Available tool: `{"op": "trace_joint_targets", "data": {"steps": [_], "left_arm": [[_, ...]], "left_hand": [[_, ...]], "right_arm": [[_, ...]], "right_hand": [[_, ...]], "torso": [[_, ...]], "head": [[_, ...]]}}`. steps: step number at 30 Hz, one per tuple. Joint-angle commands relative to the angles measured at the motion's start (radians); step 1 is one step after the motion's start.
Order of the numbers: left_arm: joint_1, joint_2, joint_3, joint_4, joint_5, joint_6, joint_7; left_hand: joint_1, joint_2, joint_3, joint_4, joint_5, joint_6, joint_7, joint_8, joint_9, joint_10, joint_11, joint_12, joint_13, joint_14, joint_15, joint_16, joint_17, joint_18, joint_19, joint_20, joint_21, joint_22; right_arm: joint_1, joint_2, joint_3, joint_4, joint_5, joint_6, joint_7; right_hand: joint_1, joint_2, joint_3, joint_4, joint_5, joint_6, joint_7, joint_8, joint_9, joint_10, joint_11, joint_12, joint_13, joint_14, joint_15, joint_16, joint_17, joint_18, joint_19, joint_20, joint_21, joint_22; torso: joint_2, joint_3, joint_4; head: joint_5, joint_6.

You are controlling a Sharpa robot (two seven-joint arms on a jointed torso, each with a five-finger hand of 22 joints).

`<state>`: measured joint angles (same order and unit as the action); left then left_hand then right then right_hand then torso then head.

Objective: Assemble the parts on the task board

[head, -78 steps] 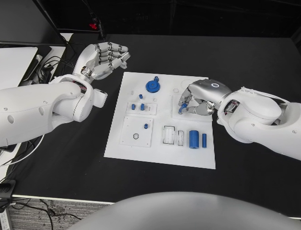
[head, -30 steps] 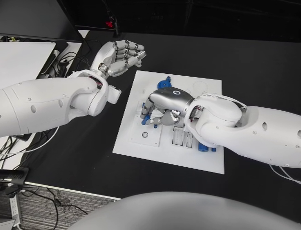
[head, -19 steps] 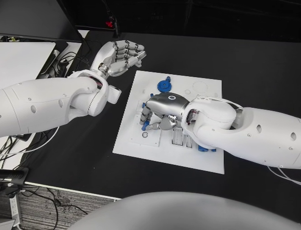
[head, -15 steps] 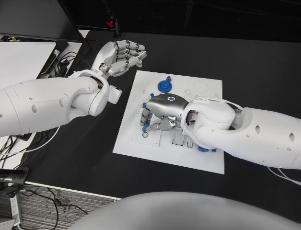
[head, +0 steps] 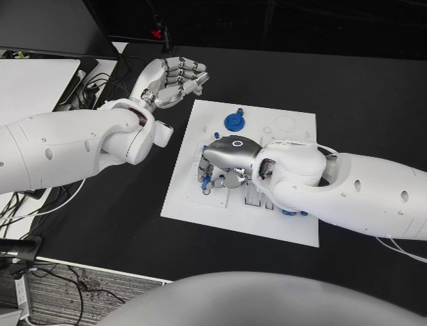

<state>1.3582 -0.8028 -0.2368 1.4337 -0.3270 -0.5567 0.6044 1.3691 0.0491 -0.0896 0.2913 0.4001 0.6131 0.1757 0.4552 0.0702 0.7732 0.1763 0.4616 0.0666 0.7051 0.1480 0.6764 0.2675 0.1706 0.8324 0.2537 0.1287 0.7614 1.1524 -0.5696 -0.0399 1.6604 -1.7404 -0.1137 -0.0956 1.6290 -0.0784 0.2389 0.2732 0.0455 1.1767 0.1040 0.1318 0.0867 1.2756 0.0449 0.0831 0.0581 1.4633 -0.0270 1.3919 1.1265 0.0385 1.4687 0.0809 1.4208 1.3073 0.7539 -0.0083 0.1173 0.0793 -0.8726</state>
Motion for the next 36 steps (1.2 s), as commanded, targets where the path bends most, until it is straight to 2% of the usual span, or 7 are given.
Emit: {"op": "trace_joint_targets", "data": {"steps": [1,19,36], "left_arm": [[0.002,0.0,0.001,0.003,0.003,-0.002,0.006],[0.002,0.0,0.001,0.003,0.003,-0.002,0.005],[0.002,0.0,0.001,0.001,0.003,-0.001,0.004]], "left_hand": [[0.009,0.001,-0.006,0.001,0.005,-0.006,0.053,0.005,-0.002,-0.006,0.003,0.006,-0.001,0.003,-0.002,0.004,-0.001,0.009,0.008,0.0,0.003,-0.001],[0.009,0.001,-0.006,0.001,0.005,-0.006,0.053,0.005,-0.002,-0.006,0.003,0.006,-0.001,0.003,-0.002,0.004,-0.001,0.009,0.008,0.0,0.003,-0.001],[0.009,0.001,-0.006,0.001,0.005,-0.006,0.053,0.005,-0.002,-0.006,0.003,0.006,-0.001,0.003,-0.002,0.004,-0.001,0.009,0.008,0.0,0.003,-0.001]], "right_arm": [[0.0,0.004,0.0,-0.001,-0.026,0.03,0.0],[-0.007,0.015,0.0,-0.011,-0.03,0.081,-0.016],[-0.014,0.003,-0.001,0.0,-0.048,0.111,-0.046]], "right_hand": [[0.002,0.009,0.005,0.0,0.004,0.0,0.007,0.002,0.001,0.002,0.006,-0.006,0.002,0.038,0.0,0.003,0.0,0.002,0.033,-0.002,0.002,0.187],[0.001,0.009,0.007,0.0,0.004,-0.003,0.009,-0.001,0.0,0.0,0.007,-0.012,0.002,0.038,0.002,0.001,-0.004,0.003,0.031,-0.001,-0.002,0.186],[0.001,0.011,0.009,-0.001,0.004,-0.004,0.009,-0.002,-0.001,-0.001,0.008,-0.014,0.002,0.037,0.002,0.0,-0.007,0.004,0.028,0.0,-0.008,0.182]], "torso": [[0.0,-0.0005,-0.0009],[0.0,-0.0002,-0.0017],[-0.001,-0.0004,-0.0021]], "head": [[0.0,0.0],[-0.002,0.0],[-0.015,0.0]]}}
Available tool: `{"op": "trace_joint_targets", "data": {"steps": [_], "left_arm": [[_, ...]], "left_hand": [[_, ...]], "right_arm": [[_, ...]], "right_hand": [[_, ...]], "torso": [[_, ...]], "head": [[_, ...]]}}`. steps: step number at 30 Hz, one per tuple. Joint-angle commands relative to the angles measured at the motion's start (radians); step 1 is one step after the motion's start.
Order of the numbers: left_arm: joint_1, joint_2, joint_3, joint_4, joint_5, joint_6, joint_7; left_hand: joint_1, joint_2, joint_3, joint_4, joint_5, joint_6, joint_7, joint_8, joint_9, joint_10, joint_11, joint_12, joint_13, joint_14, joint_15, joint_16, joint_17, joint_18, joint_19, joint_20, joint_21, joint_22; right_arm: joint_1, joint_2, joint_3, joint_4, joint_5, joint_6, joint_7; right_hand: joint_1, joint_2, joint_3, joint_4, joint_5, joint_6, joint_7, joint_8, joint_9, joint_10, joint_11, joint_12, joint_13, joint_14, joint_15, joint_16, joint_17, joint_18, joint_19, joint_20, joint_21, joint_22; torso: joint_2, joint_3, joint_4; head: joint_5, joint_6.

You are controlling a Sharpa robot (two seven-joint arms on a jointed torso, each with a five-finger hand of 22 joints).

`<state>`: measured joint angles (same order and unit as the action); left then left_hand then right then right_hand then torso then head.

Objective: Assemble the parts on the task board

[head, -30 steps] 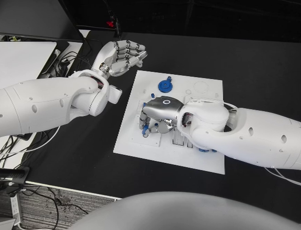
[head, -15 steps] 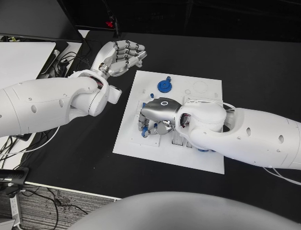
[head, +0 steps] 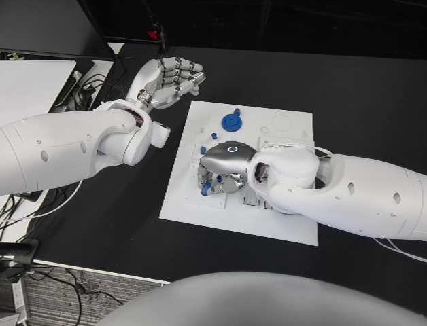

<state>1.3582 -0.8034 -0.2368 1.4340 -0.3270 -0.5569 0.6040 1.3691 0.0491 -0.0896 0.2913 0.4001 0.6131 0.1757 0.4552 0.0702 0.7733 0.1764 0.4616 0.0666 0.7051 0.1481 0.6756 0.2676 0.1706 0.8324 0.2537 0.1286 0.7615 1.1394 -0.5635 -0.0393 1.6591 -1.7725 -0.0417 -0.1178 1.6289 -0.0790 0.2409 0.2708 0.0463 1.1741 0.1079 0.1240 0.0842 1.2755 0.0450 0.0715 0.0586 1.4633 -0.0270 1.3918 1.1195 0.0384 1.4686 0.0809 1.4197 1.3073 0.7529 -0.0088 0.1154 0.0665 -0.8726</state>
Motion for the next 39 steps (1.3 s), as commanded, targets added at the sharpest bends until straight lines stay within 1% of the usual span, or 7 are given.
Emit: {"op": "trace_joint_targets", "data": {"steps": [1,15,19,23,28,33,39], "left_arm": [[0.002,0.001,0.001,0.001,0.003,-0.001,0.005],[0.001,0.002,0.001,-0.001,0.003,0.0,0.004],[0.001,0.003,0.001,-0.001,0.003,-0.001,0.003],[0.001,0.004,0.001,-0.001,0.003,-0.001,0.003],[0.002,0.003,0.001,0.0,0.003,0.0,0.003],[0.002,0.002,0.001,0.0,0.003,-0.001,0.003],[0.002,0.002,0.001,0.0,0.003,0.0,0.003]], "left_hand": [[0.009,0.001,-0.006,0.001,0.005,-0.006,0.053,0.005,-0.002,-0.006,0.003,0.006,-0.001,0.003,-0.002,0.005,-0.001,0.009,0.008,0.0,0.003,-0.001],[0.01,0.003,-0.008,0.001,0.005,-0.007,0.053,0.007,-0.002,-0.008,0.003,0.008,-0.001,0.002,-0.002,0.007,-0.002,0.009,0.008,0.0,0.004,-0.001],[0.01,0.003,-0.008,0.001,0.005,-0.007,0.053,0.007,-0.002,-0.008,0.003,0.008,-0.001,0.002,-0.002,0.007,-0.002,0.009,0.008,0.0,0.004,-0.001],[0.01,0.003,-0.008,0.001,0.005,-0.007,0.053,0.007,-0.002,-0.008,0.003,0.008,-0.001,0.002,-0.002,0.007,-0.002,0.009,0.008,0.0,0.004,-0.001],[0.01,0.003,-0.008,0.001,0.005,-0.007,0.053,0.007,-0.002,-0.008,0.003,0.008,-0.001,0.002,-0.002,0.007,-0.002,0.009,0.008,0.0,0.004,-0.001],[0.01,0.003,-0.008,0.001,0.005,-0.007,0.053,0.007,-0.002,-0.008,0.003,0.008,-0.001,0.002,-0.002,0.007,-0.002,0.009,0.008,0.0,0.004,-0.001],[0.01,0.003,-0.008,0.001,0.005,-0.007,0.053,0.007,-0.002,-0.008,0.003,0.008,-0.001,0.002,-0.002,0.007,-0.002,0.009,0.008,0.0,0.004,-0.001]], "right_arm": [[-0.001,-0.004,-0.002,0.002,-0.016,0.041,-0.026],[-0.004,-0.007,-0.002,0.003,-0.016,0.031,-0.028],[-0.005,0.002,-0.002,-0.001,-0.016,0.025,-0.024],[-0.005,0.008,-0.002,-0.002,-0.016,0.022,-0.018],[-0.005,0.005,-0.002,0.007,-0.016,0.014,-0.01],[-0.005,-0.001,-0.002,0.009,-0.016,-0.004,-0.004],[-0.005,-0.006,-0.002,0.011,0.003,-0.041,0.007]], "right_hand": [[0.001,0.012,0.007,0.002,0.003,-0.001,0.006,0.005,0.002,-0.001,0.008,-0.002,0.001,0.037,0.002,0.0,0.0,0.004,0.028,0.0,-0.007,0.182],[-0.001,0.01,0.01,0.001,0.003,-0.012,0.011,-0.004,-0.002,-0.011,0.013,-0.01,0.001,0.036,0.006,-0.002,-0.004,0.005,0.027,0.003,-0.009,0.182],[-0.009,-0.002,0.011,0.004,0.003,-0.048,0.03,-0.027,-0.011,-0.061,0.031,-0.013,0.0,0.034,0.02,-0.007,-0.016,0.006,0.024,0.012,-0.016,0.178],[-0.041,-0.031,-0.008,0.013,0.004,-0.108,0.056,-0.057,-0.02,-0.126,0.055,-0.011,0.001,0.03,0.04,-0.015,-0.034,0.009,0.015,0.027,-0.035,0.169],[-0.081,-0.055,-0.047,0.007,0.005,-0.192,0.083,-0.063,-0.021,-0.192,0.078,-0.005,0.004,0.024,0.06,-0.023,-0.054,0.015,0.005,0.046,-0.058,0.157],[-0.104,-0.062,-0.079,0.005,0.005,-0.236,0.094,-0.06,-0.019,-0.224,0.088,0.002,0.006,0.02,0.068,-0.029,-0.071,0.019,-0.001,0.058,-0.071,0.15],[-0.109,-0.061,-0.087,0.004,0.005,-0.242,0.095,-0.058,-0.018,-0.229,0.089,0.007,0.007,0.019,0.069,-0.031,-0.077,0.02,-0.002,0.06,-0.075,0.148]], "torso": [[0.0,0.0003,-0.0003],[0.0,-0.0002,0.0008],[0.0,-0.0005,0.0017],[0.0,-0.0004,0.0015],[0.001,0.0004,0.0012],[0.0,0.0004,-0.0002],[0.001,0.001,0.0004]], "head": [[-0.002,0.0],[-0.006,0.0],[-0.01,0.0],[-0.009,0.0],[-0.009,0.0],[-0.009,0.0],[-0.01,0.0]]}}
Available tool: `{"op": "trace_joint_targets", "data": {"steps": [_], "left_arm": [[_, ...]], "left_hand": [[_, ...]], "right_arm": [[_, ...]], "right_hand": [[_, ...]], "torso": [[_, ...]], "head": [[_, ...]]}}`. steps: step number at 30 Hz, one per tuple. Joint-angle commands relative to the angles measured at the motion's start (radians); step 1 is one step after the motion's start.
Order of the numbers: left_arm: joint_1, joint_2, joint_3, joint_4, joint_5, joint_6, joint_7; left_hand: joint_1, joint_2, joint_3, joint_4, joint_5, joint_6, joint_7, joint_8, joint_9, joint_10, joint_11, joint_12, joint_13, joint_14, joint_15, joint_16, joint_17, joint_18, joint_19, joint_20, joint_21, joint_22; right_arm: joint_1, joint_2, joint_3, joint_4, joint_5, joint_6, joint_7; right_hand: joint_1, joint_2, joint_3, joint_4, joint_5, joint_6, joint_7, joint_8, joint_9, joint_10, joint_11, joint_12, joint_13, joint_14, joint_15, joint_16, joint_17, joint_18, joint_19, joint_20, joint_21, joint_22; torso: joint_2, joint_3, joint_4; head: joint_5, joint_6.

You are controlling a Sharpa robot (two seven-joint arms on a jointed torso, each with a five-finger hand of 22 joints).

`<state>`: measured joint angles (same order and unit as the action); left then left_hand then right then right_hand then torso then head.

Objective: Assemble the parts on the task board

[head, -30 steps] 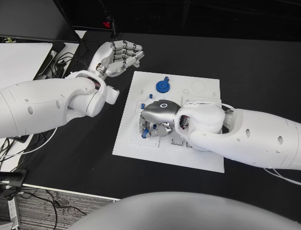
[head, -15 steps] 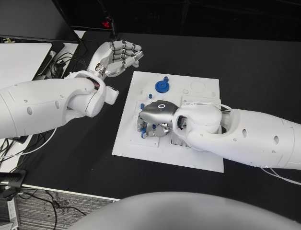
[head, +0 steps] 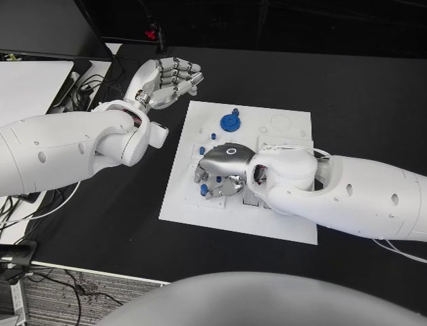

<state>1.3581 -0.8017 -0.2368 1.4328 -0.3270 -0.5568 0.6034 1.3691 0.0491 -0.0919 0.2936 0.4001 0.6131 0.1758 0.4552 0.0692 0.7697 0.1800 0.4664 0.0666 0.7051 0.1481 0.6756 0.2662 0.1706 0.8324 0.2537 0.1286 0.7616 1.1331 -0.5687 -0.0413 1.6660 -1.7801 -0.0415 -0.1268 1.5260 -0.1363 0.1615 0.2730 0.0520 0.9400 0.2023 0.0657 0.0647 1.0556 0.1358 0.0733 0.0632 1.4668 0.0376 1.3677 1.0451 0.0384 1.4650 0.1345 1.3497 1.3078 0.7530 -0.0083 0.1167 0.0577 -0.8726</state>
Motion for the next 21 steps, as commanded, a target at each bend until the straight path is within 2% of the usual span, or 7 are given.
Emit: {"op": "trace_joint_targets", "data": {"steps": [1,5,10,14,16,18,21], "left_arm": [[0.002,0.0,0.001,0.001,0.003,0.0,0.004],[0.002,0.0,0.001,0.0,0.003,0.0,0.004],[0.002,0.002,0.001,-0.004,0.003,0.004,0.006],[0.001,0.004,0.001,-0.009,0.003,0.005,0.009],[0.001,0.008,0.001,-0.013,0.003,0.005,0.011],[0.001,0.01,0.001,-0.015,0.003,0.007,0.013],[0.0,0.013,0.001,-0.019,0.003,0.009,0.014]], "left_hand": [[0.01,0.003,-0.006,-0.002,0.005,-0.007,0.053,0.007,-0.001,-0.004,0.0,0.003,-0.001,0.002,-0.002,0.007,-0.001,0.009,0.008,0.0,0.004,-0.002],[0.01,0.003,-0.006,-0.002,0.005,-0.007,0.053,0.007,-0.001,-0.004,0.0,0.003,-0.001,0.002,-0.002,0.007,-0.001,0.009,0.008,0.0,0.004,-0.002],[0.011,0.003,-0.008,-0.002,0.005,-0.009,0.053,0.008,-0.001,-0.006,0.0,0.005,-0.001,0.001,-0.001,0.009,-0.002,0.009,0.009,0.0,0.004,-0.002],[0.009,0.003,-0.012,-0.001,0.005,-0.013,0.054,0.008,-0.002,-0.01,0.001,0.005,-0.002,0.0,-0.001,0.01,-0.003,0.009,0.009,0.0,0.004,-0.002],[0.006,0.004,-0.014,-0.001,0.005,-0.015,0.055,0.008,-0.002,-0.011,0.001,0.006,-0.002,0.0,-0.001,0.011,-0.004,0.01,0.011,0.0,0.006,-0.002],[0.004,0.004,-0.017,0.0,0.005,-0.017,0.055,0.009,-0.002,-0.013,0.002,0.007,-0.002,-0.001,-0.001,0.012,-0.005,0.01,0.013,0.0,0.007,-0.002],[-0.002,0.005,-0.022,0.0,0.004,-0.019,0.056,0.01,-0.002,-0.015,0.002,0.009,-0.002,-0.004,0.0,0.013,-0.006,0.01,0.014,0.0,0.008,-0.002]], "right_arm": [[0.001,-0.001,0.0,0.004,0.012,-0.047,0.017],[0.0,-0.006,0.0,0.006,0.025,-0.114,0.027],[-0.004,-0.042,0.0,0.022,0.108,-0.28,0.089],[-0.003,-0.11,0.001,0.059,0.323,-0.424,0.166],[0.004,-0.155,0.001,0.081,0.459,-0.481,0.211],[0.019,-0.2,0.002,0.099,0.6,-0.513,0.26],[0.047,-0.283,0.002,0.127,0.818,-0.482,0.329]], "right_hand": [[-0.006,-0.004,-0.009,0.002,-0.001,-0.009,0.001,0.0,0.001,-0.01,-0.002,0.006,0.002,0.015,0.005,-0.007,-0.004,0.02,0.001,0.007,-0.006,0.147],[-0.012,-0.004,-0.022,0.002,-0.001,-0.02,0.004,0.001,0.002,-0.024,0.001,0.01,0.002,0.013,0.007,-0.01,-0.012,0.022,-0.001,0.01,-0.011,0.144],[-0.028,-0.007,-0.042,0.01,-0.001,-0.04,0.007,0.0,0.001,-0.039,0.004,0.021,0.003,0.009,0.01,-0.018,-0.031,0.024,-0.003,0.014,-0.019,0.139],[-0.106,0.04,-0.052,0.017,0.027,-0.04,0.006,0.009,0.005,-0.04,0.002,0.048,0.006,0.017,0.009,-0.003,-0.006,0.027,-0.003,0.014,-0.027,0.133],[-0.143,0.063,-0.061,0.013,0.082,-0.043,0.005,0.013,0.006,-0.047,0.002,0.061,0.006,0.017,0.008,0.0,-0.005,0.029,-0.004,0.014,-0.033,0.129],[-0.161,0.069,-0.077,0.011,0.133,-0.047,0.005,0.02,0.008,-0.059,0.002,0.073,0.006,0.012,0.009,-0.007,-0.025,0.033,-0.012,0.013,-0.052,0.119],[-0.161,0.076,-0.094,0.011,0.15,-0.07,0.007,0.028,0.008,-0.065,0.002,0.096,0.009,-0.001,0.008,-0.028,-0.067,0.044,-0.034,0.012,-0.1,0.092]], "torso": [[0.001,0.0004,-0.0008],[0.0,-0.0007,-0.0011],[-0.001,-0.0001,-0.0007],[-0.003,-0.0016,0.0015],[-0.003,-0.003,0.004],[-0.003,-0.0034,0.0012],[-0.005,-0.0054,-0.0018]], "head": [[-0.002,0.0],[-0.008,0.0],[-0.019,0.0],[-0.04,0.0],[-0.052,0.0],[-0.056,0.0],[-0.066,0.0]]}}
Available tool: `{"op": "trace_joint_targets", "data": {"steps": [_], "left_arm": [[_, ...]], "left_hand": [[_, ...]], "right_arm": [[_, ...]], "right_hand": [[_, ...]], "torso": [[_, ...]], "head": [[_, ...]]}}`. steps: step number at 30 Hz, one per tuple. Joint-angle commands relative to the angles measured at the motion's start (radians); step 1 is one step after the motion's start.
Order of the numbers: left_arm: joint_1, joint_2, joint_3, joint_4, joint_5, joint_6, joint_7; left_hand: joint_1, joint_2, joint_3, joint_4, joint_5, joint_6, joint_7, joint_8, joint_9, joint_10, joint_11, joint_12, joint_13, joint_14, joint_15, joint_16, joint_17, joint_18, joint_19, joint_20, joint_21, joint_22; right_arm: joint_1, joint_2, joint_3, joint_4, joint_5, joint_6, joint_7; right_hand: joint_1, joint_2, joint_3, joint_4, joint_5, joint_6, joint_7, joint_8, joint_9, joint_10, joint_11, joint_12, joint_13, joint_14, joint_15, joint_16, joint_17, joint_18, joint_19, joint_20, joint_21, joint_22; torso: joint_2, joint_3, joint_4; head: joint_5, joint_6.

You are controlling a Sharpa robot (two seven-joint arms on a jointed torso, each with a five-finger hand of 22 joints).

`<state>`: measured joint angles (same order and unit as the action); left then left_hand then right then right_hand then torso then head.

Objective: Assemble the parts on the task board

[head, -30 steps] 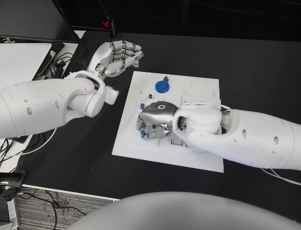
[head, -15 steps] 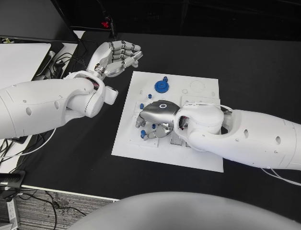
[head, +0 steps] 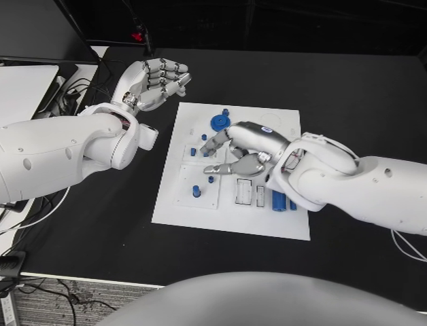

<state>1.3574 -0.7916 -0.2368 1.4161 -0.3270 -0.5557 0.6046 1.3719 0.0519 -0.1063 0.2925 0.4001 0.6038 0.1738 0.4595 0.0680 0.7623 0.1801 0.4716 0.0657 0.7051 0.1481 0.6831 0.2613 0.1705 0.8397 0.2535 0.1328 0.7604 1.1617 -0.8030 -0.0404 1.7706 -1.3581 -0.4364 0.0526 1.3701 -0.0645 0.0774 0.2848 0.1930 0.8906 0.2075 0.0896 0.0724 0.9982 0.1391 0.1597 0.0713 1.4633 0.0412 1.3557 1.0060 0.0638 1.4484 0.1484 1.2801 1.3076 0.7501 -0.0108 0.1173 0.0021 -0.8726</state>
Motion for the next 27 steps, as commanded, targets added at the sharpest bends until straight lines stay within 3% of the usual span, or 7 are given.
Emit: {"op": "trace_joint_targets", "data": {"steps": [1,5,11,12,16,20,27], "left_arm": [[0.0,0.004,0.001,-0.004,0.003,0.009,0.013],[-0.001,0.01,0.001,-0.011,0.003,0.009,0.013],[-0.004,0.021,0.001,-0.021,0.003,0.011,0.013],[-0.004,0.023,0.001,-0.022,0.003,0.011,0.013],[-0.006,0.027,0.001,-0.026,0.003,0.012,0.012],[-0.008,0.028,0.001,-0.031,0.003,0.012,0.012],[-0.015,0.033,0.001,-0.038,0.003,0.013,0.011]], "left_hand": [[-0.008,0.003,-0.01,0.001,0.004,-0.01,0.058,0.007,-0.001,-0.009,0.002,0.005,-0.001,-0.005,0.0,0.006,-0.002,0.01,0.007,0.0,0.004,0.0],[-0.011,0.004,-0.013,0.001,0.003,-0.011,0.058,0.008,-0.001,-0.009,0.003,0.006,-0.001,-0.006,0.0,0.007,-0.003,0.009,0.007,0.0,0.004,-0.001],[-0.012,0.004,-0.014,0.001,0.003,-0.011,0.058,0.008,-0.001,-0.01,0.003,0.007,-0.001,-0.006,0.0,0.007,-0.003,0.009,0.007,0.0,0.004,-0.001],[-0.012,0.004,-0.014,0.001,0.003,-0.011,0.058,0.008,-0.001,-0.01,0.003,0.007,-0.001,-0.006,0.0,0.007,-0.003,0.009,0.007,0.0,0.004,-0.001],[-0.012,0.004,-0.014,0.001,0.003,-0.011,0.058,0.009,-0.001,-0.01,0.003,0.007,-0.001,-0.007,0.0,0.007,-0.003,0.009,0.007,0.0,0.004,-0.001],[-0.012,0.005,-0.014,0.001,0.004,-0.011,0.058,0.009,-0.001,-0.01,0.003,0.007,-0.001,-0.007,0.0,0.008,-0.003,0.009,0.007,0.0,0.004,-0.001],[-0.012,0.005,-0.014,0.001,0.004,-0.011,0.058,0.009,-0.001,-0.01,0.003,0.007,-0.001,-0.007,0.0,0.008,-0.003,0.009,0.007,0.0,0.004,-0.001]], "right_arm": [[0.024,-0.074,0.001,0.031,0.45,-0.067,0.164],[0.038,-0.164,0.001,0.062,0.59,0.007,0.181],[0.044,-0.268,-0.001,0.089,0.656,0.064,0.093],[0.044,-0.281,-0.002,0.09,0.66,0.071,0.075],[0.044,-0.33,-0.022,0.105,0.66,0.074,0.017],[0.044,-0.364,-0.033,0.12,0.654,0.042,-0.019],[0.043,-0.41,-0.048,0.152,0.606,0.011,-0.117]], "right_hand": [[-0.001,0.008,-0.014,-0.002,0.012,-0.032,0.005,0.008,0.001,-0.018,0.001,0.015,0.001,-0.007,0.005,-0.031,-0.056,0.023,-0.028,0.0,-0.051,0.081],[-0.009,0.012,-0.047,0.002,0.033,-0.086,-0.001,0.024,0.003,-0.026,-0.003,0.058,0.015,-0.071,0.005,-0.105,-0.187,0.043,-0.09,0.002,-0.157,0.025],[-0.057,0.042,-0.134,-0.002,-0.013,-0.226,-0.042,0.104,0.026,0.007,-0.047,0.348,0.184,-0.336,-0.014,-0.259,-0.463,0.112,-0.402,-0.013,-0.578,-0.171],[-0.065,0.075,-0.156,0.0,-0.011,-0.27,-0.045,0.173,0.051,-0.092,-0.055,0.536,0.322,-0.406,-0.014,-0.225,-0.448,0.12,-0.452,-0.023,-0.609,-0.172],[-0.101,0.07,-0.228,0.01,-0.006,-0.431,-0.07,0.344,0.107,-0.142,-0.069,1.022,0.704,-0.331,-0.018,-0.021,-0.15,0.118,-0.468,-0.026,-0.598,-0.13],[-0.167,0.07,-0.27,0.009,0.067,-0.521,-0.083,0.546,0.168,0.515,-0.091,1.404,1.448,0.082,-0.03,0.212,0.528,0.054,-0.262,-0.035,-0.229,0.083],[-0.235,0.002,-0.229,0.01,0.108,-0.466,-0.03,0.746,0.21,0.573,-0.028,1.411,1.5,0.108,0.015,0.215,0.565,-0.042,0.058,-0.001,0.215,0.232]], "torso": [[-0.003,-0.0037,-0.0029],[-0.005,-0.0062,-0.0043],[-0.009,-0.0111,-0.0103],[-0.01,-0.0124,-0.0115],[-0.014,-0.0184,-0.0163],[-0.018,-0.0257,-0.0233],[-0.019,-0.0277,-0.027]], "head": [[-0.013,0.0],[-0.042,0.0],[-0.094,0.0],[-0.105,0.0],[-0.139,0.0],[-0.148,0.0],[-0.165,0.0]]}}
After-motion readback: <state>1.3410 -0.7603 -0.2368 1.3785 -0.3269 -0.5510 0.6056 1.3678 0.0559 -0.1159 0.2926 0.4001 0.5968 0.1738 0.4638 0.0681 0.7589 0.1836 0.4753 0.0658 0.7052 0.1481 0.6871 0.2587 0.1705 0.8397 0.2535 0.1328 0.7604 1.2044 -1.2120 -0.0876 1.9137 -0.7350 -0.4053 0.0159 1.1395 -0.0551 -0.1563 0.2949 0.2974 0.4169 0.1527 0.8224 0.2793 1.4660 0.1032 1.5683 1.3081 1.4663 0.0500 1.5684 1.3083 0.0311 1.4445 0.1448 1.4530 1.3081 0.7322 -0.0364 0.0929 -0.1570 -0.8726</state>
